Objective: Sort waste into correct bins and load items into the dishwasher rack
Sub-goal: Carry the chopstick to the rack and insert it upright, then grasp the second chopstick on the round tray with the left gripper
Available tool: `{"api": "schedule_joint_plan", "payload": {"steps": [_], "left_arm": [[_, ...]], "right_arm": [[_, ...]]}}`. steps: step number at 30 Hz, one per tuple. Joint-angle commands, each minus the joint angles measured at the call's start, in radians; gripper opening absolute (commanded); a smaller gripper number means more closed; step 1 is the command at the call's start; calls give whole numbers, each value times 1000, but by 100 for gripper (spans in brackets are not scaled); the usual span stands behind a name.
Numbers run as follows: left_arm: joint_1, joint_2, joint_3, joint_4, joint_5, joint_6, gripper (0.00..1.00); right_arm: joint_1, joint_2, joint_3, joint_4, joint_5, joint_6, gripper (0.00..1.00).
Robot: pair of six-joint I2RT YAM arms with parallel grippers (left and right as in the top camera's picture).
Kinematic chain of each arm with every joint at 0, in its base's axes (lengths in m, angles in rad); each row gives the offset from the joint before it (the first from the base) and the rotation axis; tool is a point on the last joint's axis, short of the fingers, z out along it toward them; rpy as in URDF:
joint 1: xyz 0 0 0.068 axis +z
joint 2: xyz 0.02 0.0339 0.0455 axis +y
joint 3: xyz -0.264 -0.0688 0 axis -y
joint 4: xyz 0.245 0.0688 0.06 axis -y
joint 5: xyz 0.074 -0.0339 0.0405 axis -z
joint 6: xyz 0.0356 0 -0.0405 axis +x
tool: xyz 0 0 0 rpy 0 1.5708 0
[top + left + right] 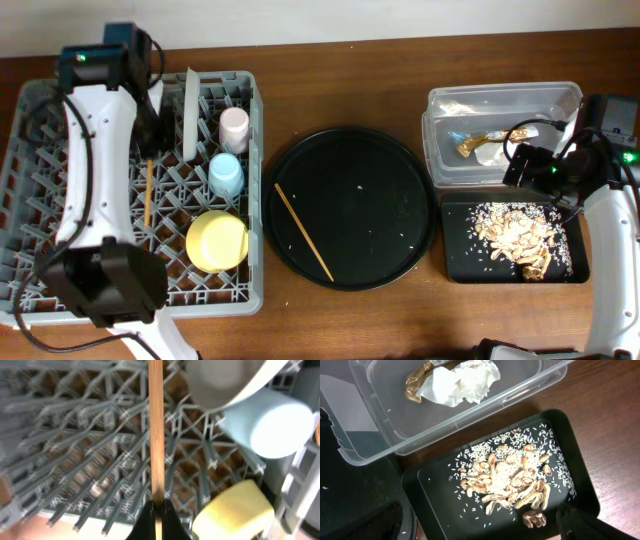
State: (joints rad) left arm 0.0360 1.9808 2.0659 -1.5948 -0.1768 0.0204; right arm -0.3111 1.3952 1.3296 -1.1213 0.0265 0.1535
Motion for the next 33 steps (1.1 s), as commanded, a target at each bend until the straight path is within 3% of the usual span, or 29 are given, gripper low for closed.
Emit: {"api": "schedule_joint_plan", "payload": {"steps": [1, 13, 15, 20, 23, 27, 30, 32, 33], "left_arm": [[7, -6, -150, 103, 65, 80, 0], [41, -6, -185, 125, 129, 79, 7], [43, -6, -185, 125, 129, 79, 22], [43, -6, -185, 125, 144, 79, 27], [43, -33, -171, 97, 262, 87, 26], [11, -236, -171, 91, 496, 85, 27], [-118, -352, -171, 74, 528, 27, 37], [-253, -388, -187, 79, 509, -31, 50], [-335, -394, -219, 115, 489, -83, 75]], "right_arm": [[-3, -1, 11, -1, 9, 0, 99], [-3, -1, 11, -1, 9, 0, 99], [-3, -1, 11, -1, 8, 0, 99], [-3, -1, 11, -1, 8, 0, 99], [-3, -1, 11, -1, 9, 0, 99], [-3, -1, 11, -1, 9, 0, 99], [-3, -1, 11, -1, 8, 0, 99], [-3, -1, 11, -1, 9, 0, 99], [-3, -1, 11, -1, 9, 0, 99]]}}
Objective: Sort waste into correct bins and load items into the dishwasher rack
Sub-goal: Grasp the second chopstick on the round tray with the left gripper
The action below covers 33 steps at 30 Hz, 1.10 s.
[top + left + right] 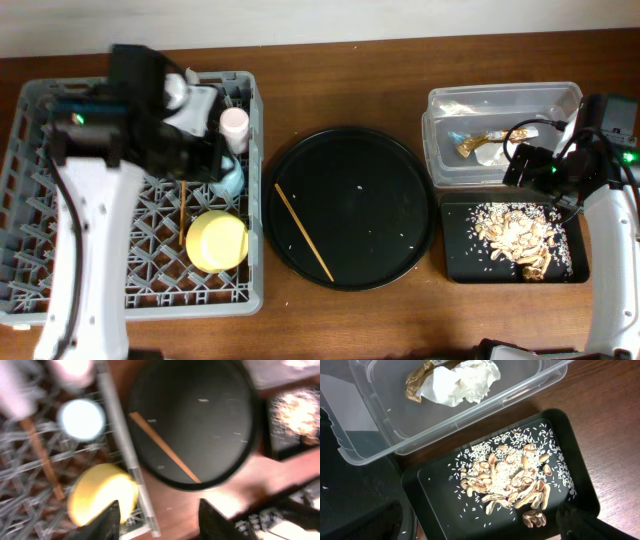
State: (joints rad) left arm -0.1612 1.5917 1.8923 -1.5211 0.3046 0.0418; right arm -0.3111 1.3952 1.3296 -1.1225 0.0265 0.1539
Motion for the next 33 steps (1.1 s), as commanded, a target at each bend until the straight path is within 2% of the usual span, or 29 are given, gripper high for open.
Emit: {"api": "schedule_joint_plan", "payload": {"steps": [1, 6, 7, 8, 9, 10, 11, 13, 16, 20, 23, 28, 33], "left_arm": [[-183, -5, -72, 68, -21, -148, 100], [-489, -3, -407, 404, -64, -473, 100], [-521, -3, -449, 476, -112, -468, 79], [-545, -3, -484, 518, -169, -490, 32], [-567, -3, -521, 533, -245, -599, 24], [-585, -3, -558, 533, -314, -745, 21], [-605, -3, -605, 539, -389, -879, 22], [-627, -2, -696, 594, -513, -1002, 23], [-628, -1, -856, 790, -550, -1022, 24], [-628, -1, -954, 935, -553, -1025, 31], [-628, 2, -974, 950, -582, -1106, 33], [-628, 72, -974, 982, -581, -1198, 29], [-621, 125, -974, 994, -581, -1231, 27]], "right_arm": [[-3, -1, 11, 0, 8, 0, 99], [-3, -1, 11, 0, 9, 0, 98], [-3, -1, 11, 0, 9, 0, 99], [-3, -1, 11, 0, 9, 0, 99], [-3, -1, 11, 0, 9, 0, 99], [-3, -1, 11, 0, 9, 0, 99], [-3, -1, 11, 0, 9, 0, 99], [-3, -1, 11, 0, 9, 0, 99], [-3, -1, 11, 0, 9, 0, 99], [-3, -1, 11, 0, 8, 0, 99], [-3, -1, 11, 0, 9, 0, 99], [-3, -1, 11, 0, 9, 0, 99], [-3, -1, 11, 0, 9, 0, 99]]}}
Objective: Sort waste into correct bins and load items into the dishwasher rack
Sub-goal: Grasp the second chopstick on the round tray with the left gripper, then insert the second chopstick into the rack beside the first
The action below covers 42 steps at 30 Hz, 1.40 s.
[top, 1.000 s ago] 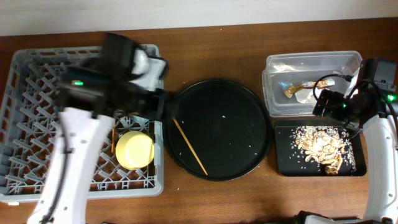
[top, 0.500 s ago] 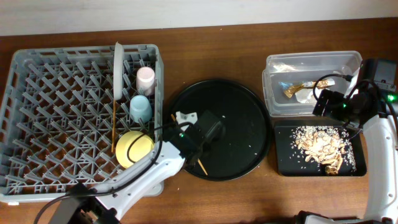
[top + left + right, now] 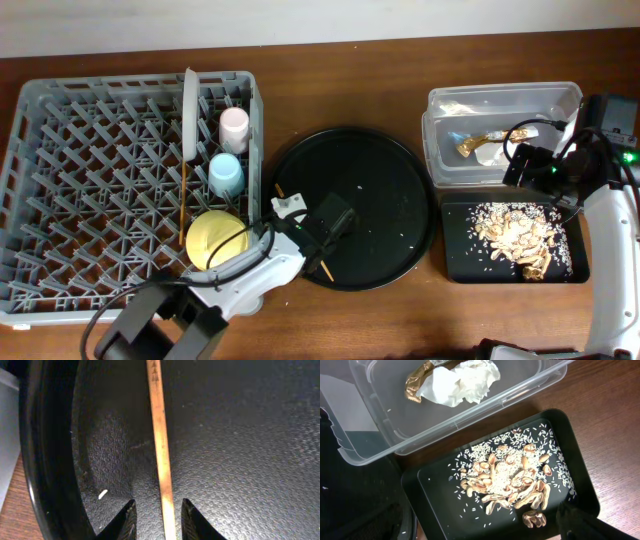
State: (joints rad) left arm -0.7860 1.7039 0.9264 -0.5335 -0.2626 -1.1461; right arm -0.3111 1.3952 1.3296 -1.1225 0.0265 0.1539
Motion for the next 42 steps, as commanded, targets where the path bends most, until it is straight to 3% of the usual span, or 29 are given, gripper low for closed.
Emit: {"api": "schedule_joint_plan", "payload": {"steps": [1, 6, 12, 15, 18, 20, 24, 26, 28, 31, 36, 42], "left_arm": [[3, 15, -8, 6, -11, -43, 27], [-12, 67, -8, 32, 0, -43, 23], [-12, 18, -3, 17, 0, 14, 1], [-11, -138, 6, 17, -15, 174, 1], [-11, -333, 31, 16, -16, 459, 1], [24, -492, 66, -78, -95, 581, 1], [235, -675, 143, -277, -130, 955, 1], [370, -706, 148, -323, -125, 1077, 0], [512, -687, 148, -290, -74, 1123, 0], [620, -587, 148, -251, -72, 1239, 0], [710, -317, 148, -203, -38, 1275, 0], [751, -279, 148, -182, 50, 1275, 0]], "right_arm": [[-3, -1, 11, 0, 8, 0, 99], [-3, -1, 11, 0, 9, 0, 99], [-3, -1, 11, 0, 9, 0, 99], [-3, -1, 11, 0, 8, 0, 99], [-3, -1, 11, 0, 9, 0, 99], [-3, -1, 11, 0, 9, 0, 98], [-3, -1, 11, 0, 9, 0, 99], [-3, -1, 11, 0, 8, 0, 99], [-3, -1, 11, 0, 8, 0, 99], [-3, -1, 11, 0, 9, 0, 99], [-3, -1, 11, 0, 8, 0, 99], [-3, -1, 11, 0, 8, 0, 99]]}}
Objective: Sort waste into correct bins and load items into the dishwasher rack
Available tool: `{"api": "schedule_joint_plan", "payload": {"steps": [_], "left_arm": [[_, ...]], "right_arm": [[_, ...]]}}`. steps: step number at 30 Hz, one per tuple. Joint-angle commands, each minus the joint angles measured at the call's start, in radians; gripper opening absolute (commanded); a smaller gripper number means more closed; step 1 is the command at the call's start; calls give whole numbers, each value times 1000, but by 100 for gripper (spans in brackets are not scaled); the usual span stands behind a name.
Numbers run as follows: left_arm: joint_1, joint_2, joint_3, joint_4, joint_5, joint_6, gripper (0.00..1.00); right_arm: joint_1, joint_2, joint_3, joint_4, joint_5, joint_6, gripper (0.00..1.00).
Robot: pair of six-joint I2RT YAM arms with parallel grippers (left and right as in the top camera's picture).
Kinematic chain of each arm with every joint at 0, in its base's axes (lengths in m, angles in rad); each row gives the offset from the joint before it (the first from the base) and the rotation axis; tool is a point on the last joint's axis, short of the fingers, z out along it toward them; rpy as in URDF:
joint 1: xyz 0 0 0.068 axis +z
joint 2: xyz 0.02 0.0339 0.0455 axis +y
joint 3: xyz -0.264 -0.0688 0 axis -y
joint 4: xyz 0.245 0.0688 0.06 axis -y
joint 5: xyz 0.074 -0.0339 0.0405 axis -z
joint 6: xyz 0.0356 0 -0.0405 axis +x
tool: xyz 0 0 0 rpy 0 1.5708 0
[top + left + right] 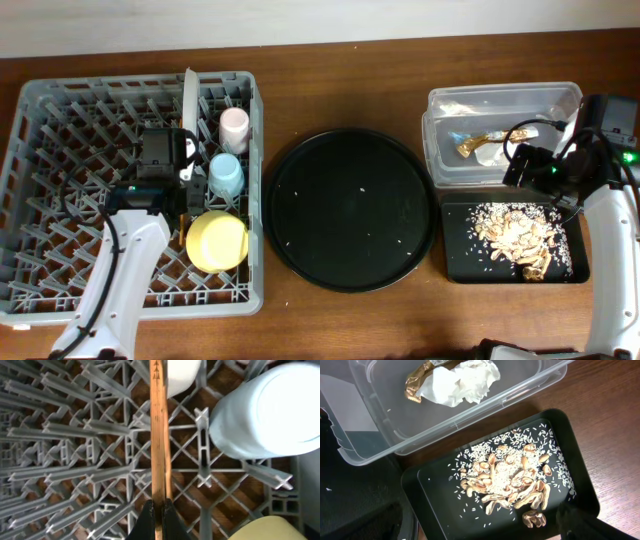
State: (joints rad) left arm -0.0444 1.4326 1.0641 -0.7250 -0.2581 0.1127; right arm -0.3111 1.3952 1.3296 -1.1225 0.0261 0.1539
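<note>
My left gripper (158,510) is shut on a wooden chopstick (158,435) held low over the grey dishwasher rack (60,130). It hangs just left of the blue cup (265,415) and below the white plate (188,100). A second stick seems to lie right alongside the held one. Overhead, the left gripper (182,188) sits between the rack's middle and the cups. The black round tray (350,210) holds only rice grains. My right gripper (480,527) is open and still over the black rectangular tray (430,510).
A pink cup (234,125) and a yellow bowl (216,242) stand along the rack's right side. The clear bin (500,110) holds crumpled paper and a wrapper (460,382). Peanut shells and rice (512,482) lie in the rectangular tray.
My left gripper was open astride the chopstick on the round tray. Now it is shut on that chopstick over the rack, and the round tray has no chopstick. The right arm has not moved.
First my left gripper held one chopstick over the rack while another lay on the round tray. Then it was open and that chopstick lay in the rack. Then it straddled the second chopstick on the tray, which it now holds over the rack.
</note>
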Motion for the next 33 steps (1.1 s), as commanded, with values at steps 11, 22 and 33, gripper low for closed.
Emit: {"api": "schedule_joint_plan", "payload": {"steps": [11, 22, 33], "left_arm": [[21, -93, 27, 17, 60, -76, 45], [19, -404, 61, 35, 365, -195, 99], [19, -401, 61, 32, 364, -195, 100]], "right_arm": [[-3, -1, 11, 0, 9, 0, 99], [-3, -1, 11, 0, 9, 0, 99], [13, -24, 5, 1, 9, 0, 99]]}}
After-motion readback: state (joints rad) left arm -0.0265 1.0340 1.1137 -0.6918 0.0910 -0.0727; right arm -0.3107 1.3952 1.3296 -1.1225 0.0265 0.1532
